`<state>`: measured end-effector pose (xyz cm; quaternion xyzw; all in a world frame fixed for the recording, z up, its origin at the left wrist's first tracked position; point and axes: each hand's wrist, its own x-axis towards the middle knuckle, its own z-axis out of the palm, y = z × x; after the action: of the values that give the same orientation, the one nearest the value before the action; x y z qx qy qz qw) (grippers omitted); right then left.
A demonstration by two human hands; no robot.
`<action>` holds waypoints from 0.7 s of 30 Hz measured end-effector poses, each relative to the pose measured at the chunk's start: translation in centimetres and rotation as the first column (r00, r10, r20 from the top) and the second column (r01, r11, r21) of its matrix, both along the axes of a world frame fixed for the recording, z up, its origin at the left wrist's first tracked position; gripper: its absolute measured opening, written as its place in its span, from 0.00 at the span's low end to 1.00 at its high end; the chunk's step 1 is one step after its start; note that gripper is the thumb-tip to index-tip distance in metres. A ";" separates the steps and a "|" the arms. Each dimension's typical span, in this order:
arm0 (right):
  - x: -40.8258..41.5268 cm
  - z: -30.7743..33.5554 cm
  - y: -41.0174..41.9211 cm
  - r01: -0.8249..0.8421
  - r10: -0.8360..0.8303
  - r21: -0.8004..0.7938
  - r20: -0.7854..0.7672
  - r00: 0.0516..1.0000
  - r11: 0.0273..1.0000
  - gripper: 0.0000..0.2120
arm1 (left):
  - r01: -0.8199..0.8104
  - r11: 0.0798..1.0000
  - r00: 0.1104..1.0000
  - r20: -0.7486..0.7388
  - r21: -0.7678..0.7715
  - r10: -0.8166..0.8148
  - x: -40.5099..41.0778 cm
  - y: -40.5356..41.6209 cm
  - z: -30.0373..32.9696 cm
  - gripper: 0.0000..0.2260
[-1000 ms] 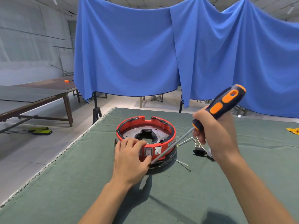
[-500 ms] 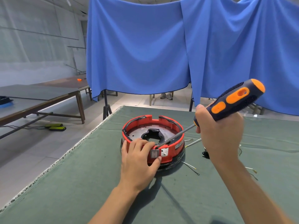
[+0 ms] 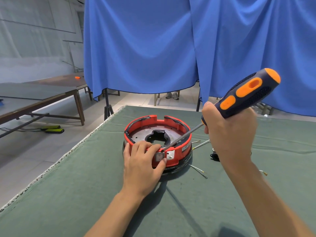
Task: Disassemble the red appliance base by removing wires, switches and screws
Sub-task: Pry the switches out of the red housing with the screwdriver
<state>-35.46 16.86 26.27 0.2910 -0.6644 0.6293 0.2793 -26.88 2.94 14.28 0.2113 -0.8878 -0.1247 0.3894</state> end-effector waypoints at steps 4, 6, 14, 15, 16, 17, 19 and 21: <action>0.4 0.4 -0.2 0.014 -0.012 0.041 -0.045 0.999 0.999 0.15 | 0.016 1.000 1.000 -0.001 0.008 -0.016 0.1 0.0 -0.4 0.16; 0.7 0.4 -0.3 0.029 -0.026 0.048 -0.052 0.998 0.998 0.15 | 0.022 1.000 1.000 -0.015 0.020 -0.022 0.1 0.0 -0.4 0.16; 2.9 1.2 -1.5 0.094 -0.077 0.112 -0.145 0.986 0.989 0.18 | 0.038 0.997 0.998 -0.045 0.068 -0.035 0.2 0.2 -0.7 0.14; 3.0 1.5 -1.8 0.100 -0.080 0.122 -0.156 0.984 0.988 0.18 | 0.044 0.996 0.998 -0.049 0.072 -0.041 0.3 0.2 -0.6 0.14; 3.1 1.8 -2.2 0.099 -0.077 0.132 -0.166 0.983 0.986 0.19 | 0.048 0.996 0.998 -0.053 0.072 -0.044 0.3 0.2 -0.5 0.14; 3.1 2.1 -2.5 0.097 -0.070 0.146 -0.176 0.982 0.985 0.20 | 0.049 0.996 0.997 -0.057 0.073 -0.044 0.2 0.3 -0.4 0.14; 3.3 2.3 -3.0 0.102 -0.069 0.171 -0.189 0.980 0.980 0.21 | 0.048 0.996 0.997 -0.067 0.078 -0.043 0.2 0.2 -0.4 0.14; 3.5 2.5 -3.2 0.127 -0.089 0.196 -0.191 0.978 0.972 0.19 | 0.048 0.995 0.996 -0.076 0.086 -0.041 0.2 0.1 -0.5 0.14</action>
<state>-31.92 13.62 28.80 0.3377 -0.7129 0.5116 0.3406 -26.71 3.04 13.82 0.2035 -0.8710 -0.1799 0.4094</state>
